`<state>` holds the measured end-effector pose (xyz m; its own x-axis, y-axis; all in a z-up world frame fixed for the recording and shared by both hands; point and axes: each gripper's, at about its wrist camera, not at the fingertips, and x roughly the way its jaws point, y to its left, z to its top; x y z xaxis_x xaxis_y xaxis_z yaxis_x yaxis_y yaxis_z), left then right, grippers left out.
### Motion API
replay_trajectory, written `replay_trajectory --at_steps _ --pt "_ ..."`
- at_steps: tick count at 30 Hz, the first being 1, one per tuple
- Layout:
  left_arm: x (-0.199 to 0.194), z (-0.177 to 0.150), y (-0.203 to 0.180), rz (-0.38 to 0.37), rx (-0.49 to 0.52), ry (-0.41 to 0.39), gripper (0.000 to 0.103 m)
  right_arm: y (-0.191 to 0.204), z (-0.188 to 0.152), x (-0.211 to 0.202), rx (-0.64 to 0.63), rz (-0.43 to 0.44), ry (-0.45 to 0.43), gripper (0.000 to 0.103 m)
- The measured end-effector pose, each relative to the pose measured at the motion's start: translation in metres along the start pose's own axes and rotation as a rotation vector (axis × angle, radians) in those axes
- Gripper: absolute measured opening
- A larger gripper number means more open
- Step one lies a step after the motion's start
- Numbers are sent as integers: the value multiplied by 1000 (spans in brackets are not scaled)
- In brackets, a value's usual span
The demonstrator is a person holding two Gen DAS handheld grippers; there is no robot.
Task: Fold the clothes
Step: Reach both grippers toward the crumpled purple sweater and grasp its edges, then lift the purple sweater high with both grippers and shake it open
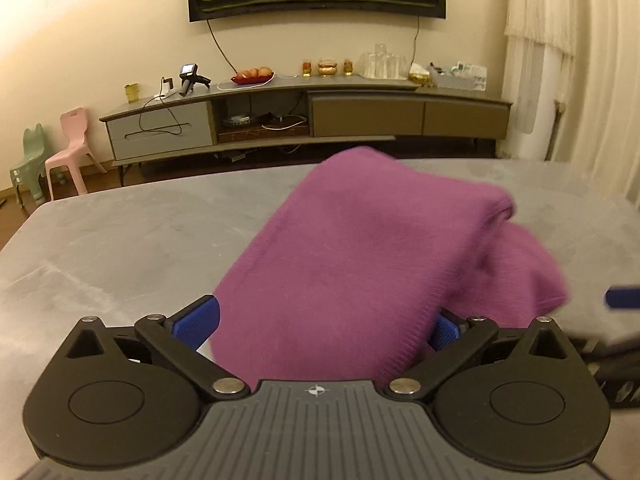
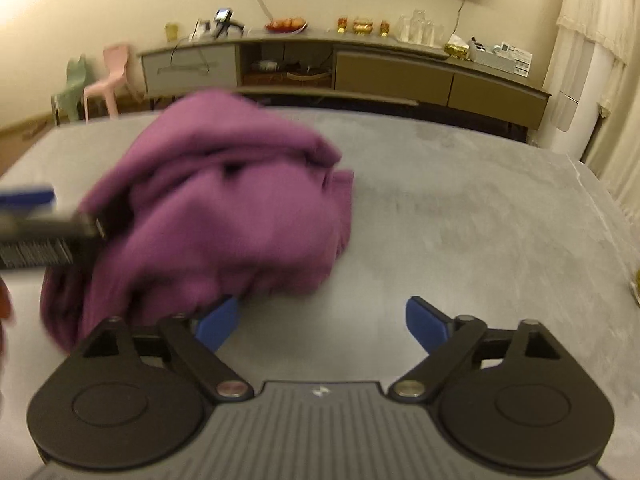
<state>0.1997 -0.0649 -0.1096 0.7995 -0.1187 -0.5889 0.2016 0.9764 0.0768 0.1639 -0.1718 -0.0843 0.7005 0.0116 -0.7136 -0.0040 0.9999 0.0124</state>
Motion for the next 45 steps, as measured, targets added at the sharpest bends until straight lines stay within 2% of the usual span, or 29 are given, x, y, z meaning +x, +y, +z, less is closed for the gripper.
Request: replay_trajectory --at_steps 1,3,4,5,6,7,11,13,15,18,19,20,21,22,23,24,25,28,29,30,32,33,35,36,37,39,41,43,45 --pt "9 0 1 -13 -3 3 94 -2 3 5 17 14 -12 93" --pt "19 5 10 -70 -49 21 34 -5 3 20 59 84 -23 64" --pt "20 9 17 -102 -86 24 28 -8 2 28 80 145 -21 24" --pt "14 16 26 -119 -127 -3 15 -8 6 32 106 163 -18 1" --pt "2 26 38 -127 -176 -52 7 -8 9 35 132 179 -15 0" --pt "-10 34 57 -127 -249 -95 6 -7 14 29 119 176 -52 0" --pt "-54 51 134 -52 -504 -214 6 -25 27 -44 110 245 -322 0" --pt "-46 35 163 65 -591 -109 6 -36 21 -35 122 208 -275 0" --pt "-26 11 172 115 -625 34 6 -47 16 -24 133 168 -223 0" --pt "-12 -18 159 116 -606 130 7 -57 5 2 179 165 -124 19" --pt "-16 -18 150 129 -561 104 8 -55 5 4 187 179 -124 42" --pt "-24 -17 139 149 -500 60 16 -53 4 7 195 193 -126 72" --pt "-31 -15 128 162 -447 20 32 -51 7 10 207 207 -131 82" --pt "-37 -15 118 156 -413 -7 42 -49 9 13 220 220 -136 90" --pt "-43 -15 108 150 -379 -35 63 -45 16 22 216 226 -127 90" --pt "-46 -14 99 142 -349 -55 74 -42 24 31 210 231 -116 91" --pt "-45 -13 93 127 -332 -54 75 -36 29 41 196 210 -95 88" --pt "-44 -13 80 103 -301 -30 74 -26 34 54 167 204 -76 26" --pt "-46 -12 83 120 -309 -35 72 -23 34 53 156 212 -80 18" --pt "-50 -10 86 141 -325 -47 71 -21 35 52 146 219 -84 17" --pt "-67 -4 98 188 -358 -101 70 -29 48 7 177 290 -204 15" --pt "-77 -2 103 203 -372 -131 70 -27 48 -35 101 331 -337 15" --pt "-91 1 104 177 -383 -173 72 -23 46 -119 -65 411 -607 15" --pt "-98 3 105 164 -389 -194 72 -13 30 -146 -185 401 -698 15" --pt "-105 4 106 151 -395 -214 73 0 15 -155 -277 365 -706 15" --pt "-117 7 105 120 -398 -249 74 35 -20 -137 -424 311 -615 15" --pt "-121 8 90 49 -349 -236 76 74 -60 -118 -608 276 -519 15" --pt "-124 5 69 -35 -285 -218 82 101 -90 -112 -755 245 -506 16" --pt "-122 3 50 -116 -215 -200 92 116 -108 -108 -818 248 -472 16"
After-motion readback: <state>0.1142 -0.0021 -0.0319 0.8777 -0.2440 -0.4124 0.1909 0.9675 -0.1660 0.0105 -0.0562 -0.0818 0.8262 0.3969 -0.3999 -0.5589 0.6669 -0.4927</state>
